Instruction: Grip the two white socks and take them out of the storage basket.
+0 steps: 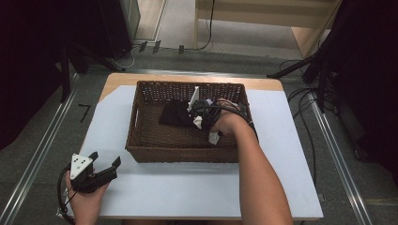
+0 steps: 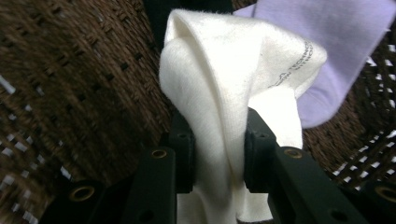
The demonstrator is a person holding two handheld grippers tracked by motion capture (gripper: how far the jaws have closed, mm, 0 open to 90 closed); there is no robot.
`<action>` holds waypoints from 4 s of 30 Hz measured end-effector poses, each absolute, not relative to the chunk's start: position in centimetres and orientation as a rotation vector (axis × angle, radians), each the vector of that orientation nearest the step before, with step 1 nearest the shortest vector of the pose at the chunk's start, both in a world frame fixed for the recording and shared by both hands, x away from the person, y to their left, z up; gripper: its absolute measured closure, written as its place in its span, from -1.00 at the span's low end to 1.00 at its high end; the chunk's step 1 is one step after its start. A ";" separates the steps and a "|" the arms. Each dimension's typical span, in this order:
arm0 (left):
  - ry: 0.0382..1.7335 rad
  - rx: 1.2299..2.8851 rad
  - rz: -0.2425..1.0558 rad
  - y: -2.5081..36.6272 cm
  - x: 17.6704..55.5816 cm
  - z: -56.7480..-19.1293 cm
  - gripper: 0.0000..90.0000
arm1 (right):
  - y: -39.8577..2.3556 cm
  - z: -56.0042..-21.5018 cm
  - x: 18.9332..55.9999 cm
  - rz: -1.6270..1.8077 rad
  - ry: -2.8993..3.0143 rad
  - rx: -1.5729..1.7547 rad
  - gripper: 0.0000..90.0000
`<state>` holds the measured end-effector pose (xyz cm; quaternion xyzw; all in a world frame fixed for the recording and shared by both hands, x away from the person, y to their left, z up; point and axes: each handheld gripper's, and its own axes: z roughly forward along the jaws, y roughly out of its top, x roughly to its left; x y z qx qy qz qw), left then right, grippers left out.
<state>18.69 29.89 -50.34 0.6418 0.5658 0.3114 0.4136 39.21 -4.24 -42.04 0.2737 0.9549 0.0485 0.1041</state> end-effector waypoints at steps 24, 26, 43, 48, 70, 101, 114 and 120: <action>1.422 1.622 0.783 29.9 18.7 -50.3 -0.65 | -9.0 -36.8 38.9 0.189 2.787 0.877 0.53; 1.422 1.623 0.785 29.9 18.7 -50.3 -0.65 | -9.3 -36.3 38.7 0.187 2.793 0.868 0.55; 1.419 1.629 0.786 29.8 18.7 -50.3 -0.65 | -12.5 -31.7 37.4 0.194 2.819 0.886 0.57; 1.419 1.631 0.787 29.9 18.7 -50.3 -0.65 | -14.5 -31.1 37.3 0.181 2.790 0.937 0.57; 1.420 1.622 0.791 29.8 18.7 -50.4 -0.65 | -21.9 -34.8 37.0 0.137 2.723 1.128 0.56; 1.417 1.603 0.791 29.9 18.5 -50.3 -0.67 | -25.5 -44.1 37.1 0.143 2.667 1.320 -0.07; 1.416 1.601 0.787 29.9 18.5 -50.3 -0.67 | -27.0 -44.5 35.2 0.407 2.451 1.414 -1.00; 1.407 1.602 0.787 30.0 18.5 -50.3 -0.67 | -28.1 -45.9 33.4 0.551 2.333 1.435 -1.00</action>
